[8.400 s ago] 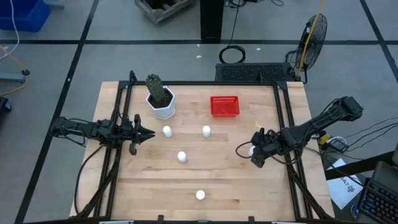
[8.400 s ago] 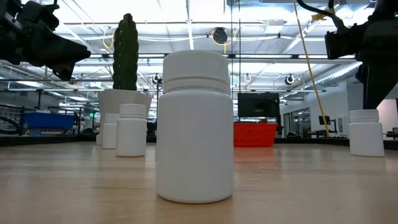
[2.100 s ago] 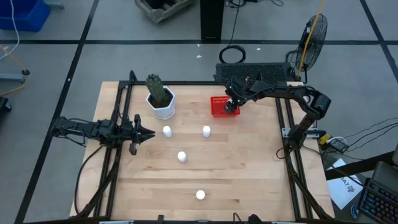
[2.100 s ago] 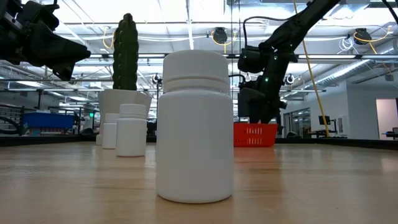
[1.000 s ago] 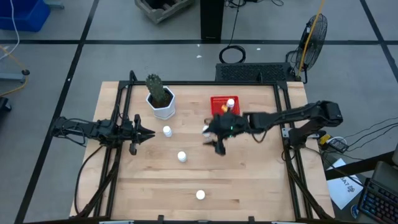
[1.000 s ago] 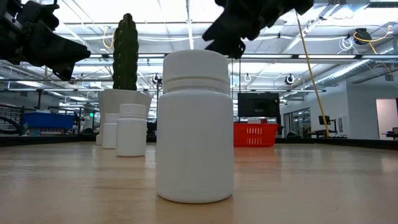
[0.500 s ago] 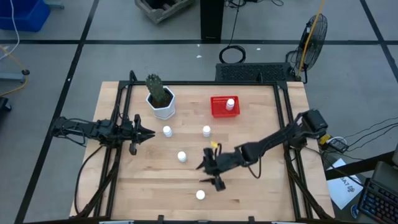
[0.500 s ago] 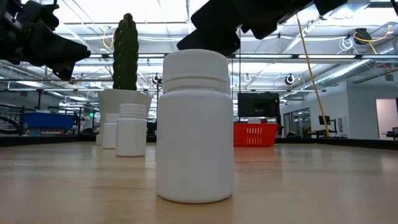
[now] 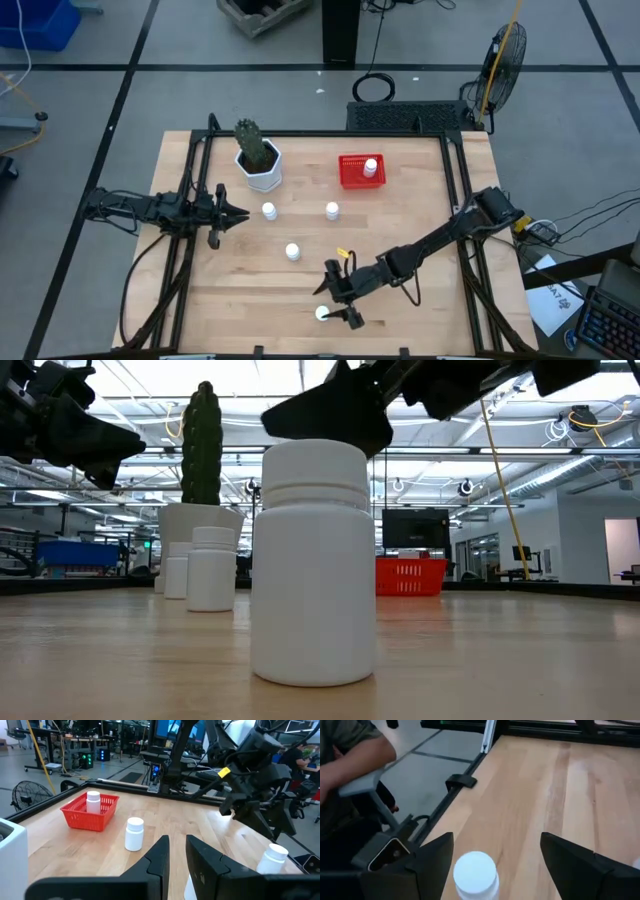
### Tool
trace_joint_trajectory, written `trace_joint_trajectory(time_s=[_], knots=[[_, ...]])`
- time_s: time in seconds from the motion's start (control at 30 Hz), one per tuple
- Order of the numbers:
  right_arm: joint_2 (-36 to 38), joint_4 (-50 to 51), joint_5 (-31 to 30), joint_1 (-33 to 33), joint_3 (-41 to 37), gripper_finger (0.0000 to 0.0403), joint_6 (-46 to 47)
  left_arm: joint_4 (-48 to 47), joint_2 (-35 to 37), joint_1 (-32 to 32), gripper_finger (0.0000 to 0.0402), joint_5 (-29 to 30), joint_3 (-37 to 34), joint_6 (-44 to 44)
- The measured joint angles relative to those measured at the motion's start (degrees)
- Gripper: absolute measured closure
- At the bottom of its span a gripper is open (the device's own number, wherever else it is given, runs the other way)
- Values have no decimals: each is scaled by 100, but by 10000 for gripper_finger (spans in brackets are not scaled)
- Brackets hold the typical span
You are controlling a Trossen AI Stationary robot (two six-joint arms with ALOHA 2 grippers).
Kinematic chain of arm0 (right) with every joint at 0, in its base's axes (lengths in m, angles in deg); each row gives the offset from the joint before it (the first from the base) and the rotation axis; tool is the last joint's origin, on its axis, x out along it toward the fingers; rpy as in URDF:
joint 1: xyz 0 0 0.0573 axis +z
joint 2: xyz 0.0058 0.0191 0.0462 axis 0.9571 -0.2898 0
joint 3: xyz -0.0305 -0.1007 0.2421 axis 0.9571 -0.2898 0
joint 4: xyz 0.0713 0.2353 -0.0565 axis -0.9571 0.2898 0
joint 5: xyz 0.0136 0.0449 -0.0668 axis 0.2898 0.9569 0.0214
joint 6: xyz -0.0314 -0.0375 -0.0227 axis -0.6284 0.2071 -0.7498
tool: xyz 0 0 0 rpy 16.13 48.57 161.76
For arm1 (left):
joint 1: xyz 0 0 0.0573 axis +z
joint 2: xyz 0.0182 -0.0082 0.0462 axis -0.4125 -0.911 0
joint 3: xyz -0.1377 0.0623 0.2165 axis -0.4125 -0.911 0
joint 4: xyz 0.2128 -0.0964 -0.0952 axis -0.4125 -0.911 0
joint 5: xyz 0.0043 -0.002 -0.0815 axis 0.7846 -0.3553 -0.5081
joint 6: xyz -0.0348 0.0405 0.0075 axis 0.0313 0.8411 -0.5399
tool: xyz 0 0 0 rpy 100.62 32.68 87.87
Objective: Pick and place pill bottles into a basket
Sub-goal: Put the white pill bottle into the red bin
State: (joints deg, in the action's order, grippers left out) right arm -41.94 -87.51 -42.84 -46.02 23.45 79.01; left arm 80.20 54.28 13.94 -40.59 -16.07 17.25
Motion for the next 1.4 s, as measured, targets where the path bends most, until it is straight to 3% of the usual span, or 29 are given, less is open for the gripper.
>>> trace_joint_trajectory(time_s=[0.33, 0.7, 1.4], knots=[[-375, -486, -23, 192, 2, 110, 132, 2, 2, 0, 334, 0, 0, 2], [-493, -296, -175, 221, 4, 110, 149, -2, 0, 0, 334, 0, 0, 2], [-823, -205, -4, 223, 225, 161, 192, 9, 0, 0, 334, -2, 0, 1]])
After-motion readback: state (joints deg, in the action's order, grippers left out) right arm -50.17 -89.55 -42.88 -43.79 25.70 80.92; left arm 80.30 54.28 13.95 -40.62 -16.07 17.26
